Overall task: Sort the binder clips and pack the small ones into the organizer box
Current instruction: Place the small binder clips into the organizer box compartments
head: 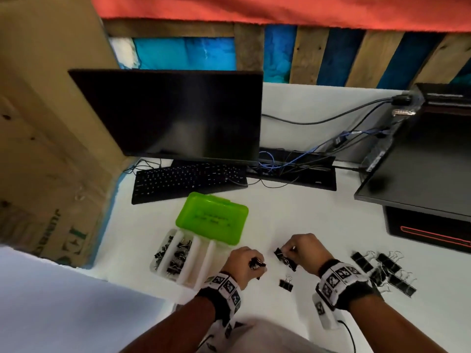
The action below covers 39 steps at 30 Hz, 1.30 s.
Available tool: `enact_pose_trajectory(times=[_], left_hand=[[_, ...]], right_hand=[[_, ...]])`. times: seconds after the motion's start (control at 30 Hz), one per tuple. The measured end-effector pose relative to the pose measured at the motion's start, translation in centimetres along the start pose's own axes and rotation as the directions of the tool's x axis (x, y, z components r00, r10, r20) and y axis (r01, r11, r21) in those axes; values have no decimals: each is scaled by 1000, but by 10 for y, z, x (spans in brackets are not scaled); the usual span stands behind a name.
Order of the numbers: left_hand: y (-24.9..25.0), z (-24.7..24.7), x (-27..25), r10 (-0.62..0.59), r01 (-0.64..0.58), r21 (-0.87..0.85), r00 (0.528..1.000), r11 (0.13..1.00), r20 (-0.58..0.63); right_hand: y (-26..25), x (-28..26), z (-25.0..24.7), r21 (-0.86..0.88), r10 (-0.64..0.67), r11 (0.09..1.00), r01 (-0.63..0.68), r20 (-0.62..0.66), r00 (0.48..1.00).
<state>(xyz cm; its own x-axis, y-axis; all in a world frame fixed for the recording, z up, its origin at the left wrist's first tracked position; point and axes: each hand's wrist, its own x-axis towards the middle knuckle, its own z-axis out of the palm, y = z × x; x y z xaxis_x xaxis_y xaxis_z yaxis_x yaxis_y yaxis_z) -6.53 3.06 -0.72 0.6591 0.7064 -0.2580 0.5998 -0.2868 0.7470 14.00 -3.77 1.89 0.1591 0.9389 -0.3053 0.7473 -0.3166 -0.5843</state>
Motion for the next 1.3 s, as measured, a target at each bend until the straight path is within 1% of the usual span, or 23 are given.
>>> enact_pose_trajectory(times=[0.1, 0.17, 0.27, 0.37, 0.43, 0.47, 0.57, 0.7, 0.77, 0.83, 0.9, 0.93, 1.03, 1.1, 1.2, 1.3], left_hand=[[-6, -23, -10, -22, 18, -45, 996, 999, -84], [-12, -40, -18, -43, 33, -63, 985, 997, -166], [-28, -65, -36, -94, 79, -65, 958, 995, -269], [-50, -83, -56, -186, 167, -87, 929, 982, -319], [-62, -89, -67, -253, 222, -131, 909, 966, -331], [-66, -91, -72, -268, 237, -133, 904, 962, -333], [-75, -91, -80, -287, 257, -130, 895, 958, -341], [-76, -89, -84, -315, 286, -136, 893, 949, -321], [-77, -89, -85, -323, 291, -146, 892, 946, -317], [-79, -89, -86, -325, 292, -148, 891, 945, -318], [-80, -90, -86, -306, 275, -137, 889, 952, -341], [-80, -90, -86, -287, 258, -128, 888, 958, -360], [-82, -90, -86, -243, 223, -97, 900, 970, -363], [-83, -90, -87, -252, 233, -97, 908, 968, -336], [-84, -90, -87, -258, 237, -105, 915, 966, -309], [-86, -89, -85, -249, 236, -78, 928, 968, -279]], right_hand=[[-34, 22, 1, 45, -67, 997, 67, -6, 998], [-59, 37, 8, 88, -126, 988, 125, 5, 992], [-99, 59, 27, 101, -209, 974, 203, 55, 976], [-135, 74, 48, 75, -279, 960, 271, 127, 952], [-153, 81, 61, 30, -316, 948, 316, 179, 932], [-160, 84, 67, 5, -324, 944, 330, 211, 922], [-177, 92, 80, -108, -317, 924, 367, 321, 892], [-193, 95, 91, -241, -287, 865, 440, 482, 828], [-196, 95, 92, -271, -282, 840, 470, 522, 805], [-195, 96, 93, -242, -306, 840, 485, 527, 793], [-192, 97, 93, -191, -342, 853, 486, 498, 797], [-190, 99, 93, -168, -355, 863, 476, 467, 810], [-189, 102, 92, -106, -329, 917, 384, 345, 879], [-190, 101, 94, -63, -321, 934, 351, 280, 905], [-189, 96, 97, -17, -309, 946, 324, 252, 917], [-182, 95, 98, -35, -273, 956, 293, 273, 923]])
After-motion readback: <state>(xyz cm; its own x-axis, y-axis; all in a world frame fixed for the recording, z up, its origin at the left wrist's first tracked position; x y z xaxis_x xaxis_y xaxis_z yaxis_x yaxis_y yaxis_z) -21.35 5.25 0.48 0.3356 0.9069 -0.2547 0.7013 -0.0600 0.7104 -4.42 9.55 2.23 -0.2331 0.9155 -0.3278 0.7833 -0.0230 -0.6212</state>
